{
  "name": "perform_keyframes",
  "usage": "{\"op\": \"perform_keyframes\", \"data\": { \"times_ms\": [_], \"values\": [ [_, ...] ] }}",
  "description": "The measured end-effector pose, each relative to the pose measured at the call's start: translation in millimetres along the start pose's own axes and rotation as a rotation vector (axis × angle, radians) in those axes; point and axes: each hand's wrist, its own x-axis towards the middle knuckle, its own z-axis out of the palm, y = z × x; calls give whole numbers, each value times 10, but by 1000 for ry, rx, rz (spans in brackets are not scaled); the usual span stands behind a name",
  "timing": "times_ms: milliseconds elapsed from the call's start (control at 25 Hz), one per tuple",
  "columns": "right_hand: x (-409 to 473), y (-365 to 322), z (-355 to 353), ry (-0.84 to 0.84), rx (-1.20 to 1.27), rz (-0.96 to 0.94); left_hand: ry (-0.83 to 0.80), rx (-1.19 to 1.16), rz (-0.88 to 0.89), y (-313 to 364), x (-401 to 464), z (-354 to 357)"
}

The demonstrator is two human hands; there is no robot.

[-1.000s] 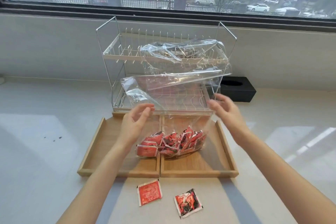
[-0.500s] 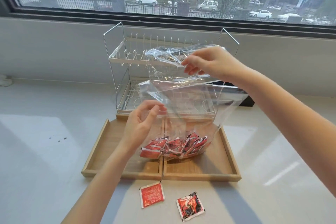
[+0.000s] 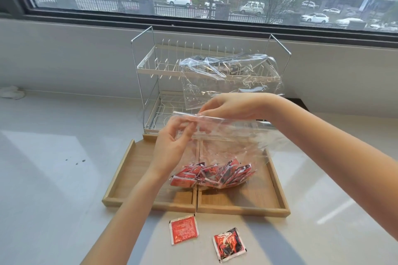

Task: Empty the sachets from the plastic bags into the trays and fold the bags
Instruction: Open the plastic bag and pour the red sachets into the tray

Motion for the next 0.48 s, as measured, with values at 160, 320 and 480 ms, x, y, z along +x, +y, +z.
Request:
{"op": "perform_keyframes", "data": {
  "times_ms": [160,320,480],
  "values": [
    [4,21,36,-17,52,24,-6,25,4,-8,19,-27],
    [25,38,72,80,119,29,31,58,-30,-62,53,-45],
    [31,46,101,120,155,64,13,97,-1,-46,48,-56]
  ]
}}
